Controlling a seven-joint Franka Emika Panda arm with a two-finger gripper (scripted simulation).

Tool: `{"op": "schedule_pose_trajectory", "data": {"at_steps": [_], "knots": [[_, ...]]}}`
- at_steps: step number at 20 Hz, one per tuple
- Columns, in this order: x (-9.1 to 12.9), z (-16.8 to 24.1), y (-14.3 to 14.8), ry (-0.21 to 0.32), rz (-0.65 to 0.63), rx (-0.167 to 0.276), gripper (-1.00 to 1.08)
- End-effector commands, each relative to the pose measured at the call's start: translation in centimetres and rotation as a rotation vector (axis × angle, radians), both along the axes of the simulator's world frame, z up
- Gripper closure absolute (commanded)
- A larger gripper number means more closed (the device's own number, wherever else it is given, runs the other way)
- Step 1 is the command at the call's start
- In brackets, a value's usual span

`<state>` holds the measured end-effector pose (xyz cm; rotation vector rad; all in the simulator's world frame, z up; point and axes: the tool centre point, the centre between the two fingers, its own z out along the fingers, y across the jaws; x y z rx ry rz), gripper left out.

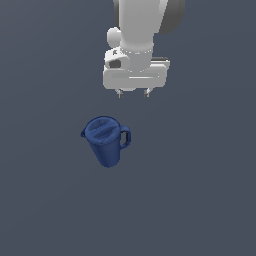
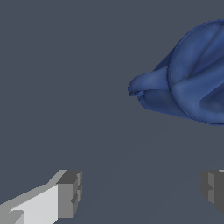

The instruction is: Pick up the object and move it to a goal position.

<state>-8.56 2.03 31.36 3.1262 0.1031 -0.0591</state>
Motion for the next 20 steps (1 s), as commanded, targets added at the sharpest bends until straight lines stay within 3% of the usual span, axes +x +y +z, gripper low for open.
{"op": "schedule_pose_trajectory", "data": {"at_steps": [1,10,15,20], "knots": [[0.0,0.0,0.0,0.000,0.000,0.000,-0.20],[0.4,2.8,-0.2,-0.043,0.029,-0.011,-0.20],[0.6,6.8,-0.5,-0.103,0.070,-0.036,-0.20],[0.4,12.4,-0.7,-0.185,0.125,-0.090,-0.20]]}}
